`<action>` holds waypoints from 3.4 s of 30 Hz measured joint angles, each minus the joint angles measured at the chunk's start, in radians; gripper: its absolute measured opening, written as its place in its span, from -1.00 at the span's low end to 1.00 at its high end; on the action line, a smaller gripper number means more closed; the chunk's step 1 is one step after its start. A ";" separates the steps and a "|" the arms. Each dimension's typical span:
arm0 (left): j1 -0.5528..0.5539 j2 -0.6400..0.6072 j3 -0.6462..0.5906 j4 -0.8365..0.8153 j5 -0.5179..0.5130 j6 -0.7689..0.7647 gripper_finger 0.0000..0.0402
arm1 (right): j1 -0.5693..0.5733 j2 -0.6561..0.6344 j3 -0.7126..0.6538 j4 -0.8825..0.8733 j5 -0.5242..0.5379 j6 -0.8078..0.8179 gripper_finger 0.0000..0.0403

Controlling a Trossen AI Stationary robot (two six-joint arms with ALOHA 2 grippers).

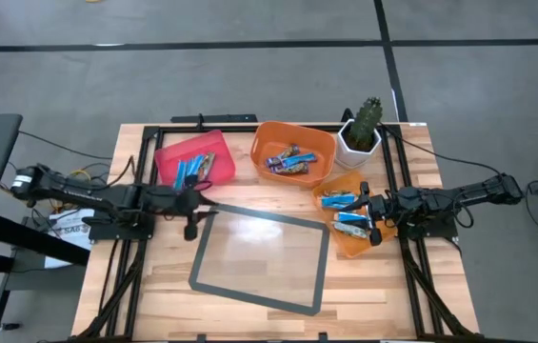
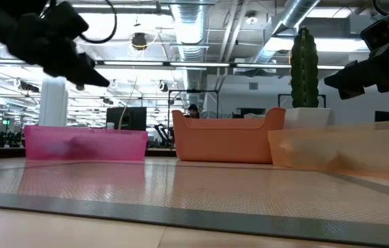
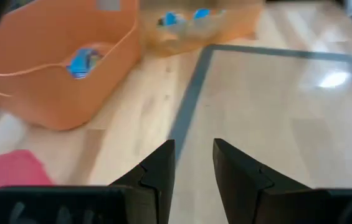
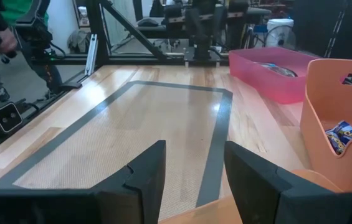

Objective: Pick and place Granola Bars by type
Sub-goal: Return to Home Position

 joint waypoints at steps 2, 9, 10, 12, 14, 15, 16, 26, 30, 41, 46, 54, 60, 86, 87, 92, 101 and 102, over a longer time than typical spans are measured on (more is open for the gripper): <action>0.000 -0.052 -0.054 0.042 0.033 0.000 -0.49 | 0.000 0.000 0.000 0.000 0.000 0.000 -0.23; 0.000 -0.255 -0.178 0.075 0.080 0.002 -0.49 | 0.000 0.000 0.000 0.000 0.000 0.000 -0.23; 0.000 -0.283 -0.188 0.072 0.086 0.008 -0.49 | 0.000 0.000 0.000 0.000 0.000 0.000 -0.23; 0.001 -0.329 -0.203 0.058 0.099 0.021 -0.49 | 0.000 0.000 0.000 0.000 0.000 0.000 -0.23; 0.001 -0.367 -0.219 0.061 0.105 0.027 -0.49 | 0.000 0.000 0.000 0.000 0.000 0.000 -0.23; 0.001 -0.384 -0.228 0.060 0.105 0.027 -0.49 | 0.000 0.000 0.000 0.000 0.000 0.000 -0.23; 0.001 -0.399 -0.236 0.061 0.105 0.030 -0.49 | 0.000 0.000 0.000 0.000 0.000 0.000 -0.23; 0.001 -0.518 -0.256 0.060 0.105 0.092 -0.49 | 0.000 0.000 0.000 0.000 0.000 0.000 -0.23; 0.001 -0.555 -0.257 0.058 0.105 0.116 -0.49 | 0.000 0.000 0.000 0.000 0.000 0.000 -0.23; 0.000 -0.668 -0.304 0.050 0.102 0.228 -0.49 | 0.000 0.000 0.000 0.000 0.000 0.000 -0.23; 0.000 -0.709 -0.305 0.039 0.129 0.308 -0.49 | 0.000 0.000 0.000 -0.001 0.000 0.000 -0.23; -0.001 -0.712 -0.305 0.036 0.140 0.194 -0.49 | 0.000 0.000 0.000 0.000 0.000 0.000 -0.23; -0.001 -0.712 -0.305 0.035 0.139 0.167 -0.49 | 0.000 0.000 0.000 0.000 0.000 0.000 -0.23; -0.001 -0.712 -0.307 0.034 0.138 0.155 -0.49 | 0.000 0.000 0.000 0.000 0.000 0.000 -0.23; -0.001 -0.712 -0.307 0.034 0.138 0.155 -0.49 | 0.000 0.000 0.000 -0.001 0.000 0.000 -0.23; -0.001 -0.712 -0.307 0.034 0.138 0.155 -0.49 | 0.000 0.000 0.000 0.000 0.000 0.000 -0.23; -0.001 -0.712 -0.307 0.034 0.138 0.155 -0.49 | 0.000 0.000 0.000 0.000 0.000 0.000 -0.23; -0.001 -0.712 -0.307 0.034 0.138 0.155 -0.49 | 0.000 0.000 0.000 0.000 0.000 0.000 -0.23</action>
